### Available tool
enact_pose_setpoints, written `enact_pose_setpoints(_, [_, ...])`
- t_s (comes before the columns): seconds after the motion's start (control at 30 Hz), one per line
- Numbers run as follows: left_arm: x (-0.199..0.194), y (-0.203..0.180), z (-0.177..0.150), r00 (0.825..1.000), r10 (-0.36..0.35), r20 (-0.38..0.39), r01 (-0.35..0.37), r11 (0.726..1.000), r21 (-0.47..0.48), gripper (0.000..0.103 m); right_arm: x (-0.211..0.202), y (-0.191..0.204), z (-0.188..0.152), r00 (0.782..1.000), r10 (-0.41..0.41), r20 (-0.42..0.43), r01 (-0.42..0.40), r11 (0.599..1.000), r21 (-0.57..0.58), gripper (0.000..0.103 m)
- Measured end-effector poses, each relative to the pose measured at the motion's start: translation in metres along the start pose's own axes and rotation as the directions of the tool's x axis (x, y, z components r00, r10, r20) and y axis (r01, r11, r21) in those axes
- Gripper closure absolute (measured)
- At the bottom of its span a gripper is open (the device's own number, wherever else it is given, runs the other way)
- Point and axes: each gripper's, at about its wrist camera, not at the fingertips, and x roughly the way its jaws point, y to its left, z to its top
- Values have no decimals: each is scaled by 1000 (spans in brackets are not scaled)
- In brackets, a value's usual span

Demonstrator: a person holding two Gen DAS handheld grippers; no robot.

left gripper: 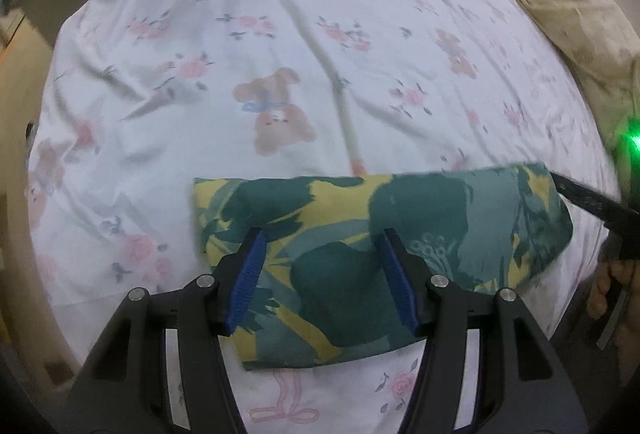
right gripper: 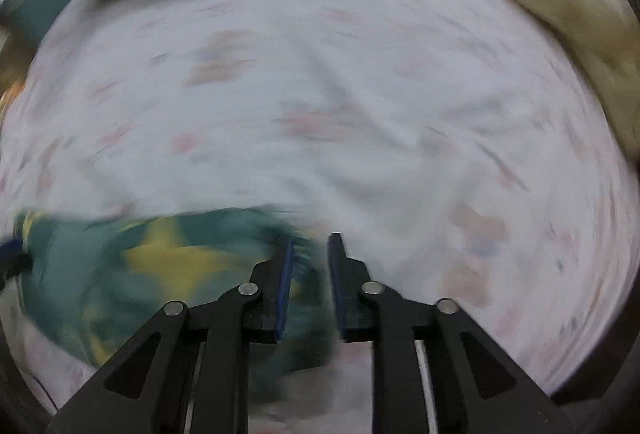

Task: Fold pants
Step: 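Lift the folded shorts with both tools and carry them toward the clothes stack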

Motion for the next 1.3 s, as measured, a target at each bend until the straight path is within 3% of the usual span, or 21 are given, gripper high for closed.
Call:
enact_pose_setpoints(0.03, [-4,4,-2,1000,7,16,-7,1000,-19,48,-7,-10,2,999,47,14,-48,998,51,81])
enact_pose_setpoints(0.1, [-17,18,0,997,30,65,-24,995,-93,35,-23,-24,3,991,117,68,-124,986,115,79])
enact_pose_setpoints(0.13, [-21,27,0,995,43,84,-31,990,-137,19,-28,-29,3,985,152,83,-163,977,135,72])
enact_pose_setpoints(0.17, [-22,35,1,993,55,100,-37,983,-180,12,-30,-33,2,975,204,82,-215,963,161,48])
enact_pose_setpoints(0.2, [-25,47,0,991,61,119,-31,970,-239,12,-25,-35,1,959,278,61,-285,936,205,22])
enact_pose_setpoints(0.23, [-23,53,-1,992,57,113,-25,962,-271,12,-19,-36,-1,944,326,46,-328,915,236,15])
enact_pose_setpoints(0.3, [-6,63,-3,999,14,50,3,950,-313,11,-2,-27,-3,926,376,-25,-357,898,257,15])
enact_pose_setpoints(0.4, [15,60,-9,994,-101,-29,86,942,-326,11,20,-10,-7,919,370,-132,-335,913,233,15])
enact_pose_setpoints(0.57, [27,21,-11,986,-150,-75,138,978,-155,11,35,14,-17,907,354,-228,-328,933,146,15])
enact_pose_setpoints(0.63, [28,11,-12,986,-147,-75,139,985,-104,15,36,19,-20,904,355,-238,-334,934,124,17])
enact_pose_setpoints(0.67, [26,10,-12,985,-159,-70,152,983,-100,34,36,23,-20,907,349,-236,-332,937,108,26])
enact_pose_setpoints(0.73, [26,5,-11,969,-236,-71,228,967,-113,67,38,27,-21,891,384,-240,-371,923,98,55])
enact_pose_setpoints(0.77, [25,1,-9,966,-249,-67,242,965,-105,74,35,31,-22,883,403,-239,-394,915,86,76])
enact_pose_setpoints(0.8, [21,-3,-10,971,-231,-55,227,971,-75,77,30,36,-22,892,388,-231,-388,920,49,83])
enact_pose_setpoints(0.87, [12,-7,-10,974,-222,-34,221,975,-32,85,22,44,-23,908,365,-206,-375,927,-13,89])
enact_pose_setpoints(0.97, [-5,3,-1,965,-264,9,264,961,-81,87,5,44,-18,897,416,-147,-421,907,-4,91])
enact_pose_setpoints(1.07, [-42,1,11,955,-269,125,279,958,-66,87,-22,52,-4,884,459,-89,-464,885,-38,92])
enact_pose_setpoints(1.17, [-79,-7,36,940,-252,231,264,964,-22,87,-48,64,28,872,489,-7,-488,870,-74,92])
enact_pose_setpoints(1.3, [-110,-9,90,920,-246,304,252,967,18,87,-71,83,95,857,511,67,-502,857,-120,92])
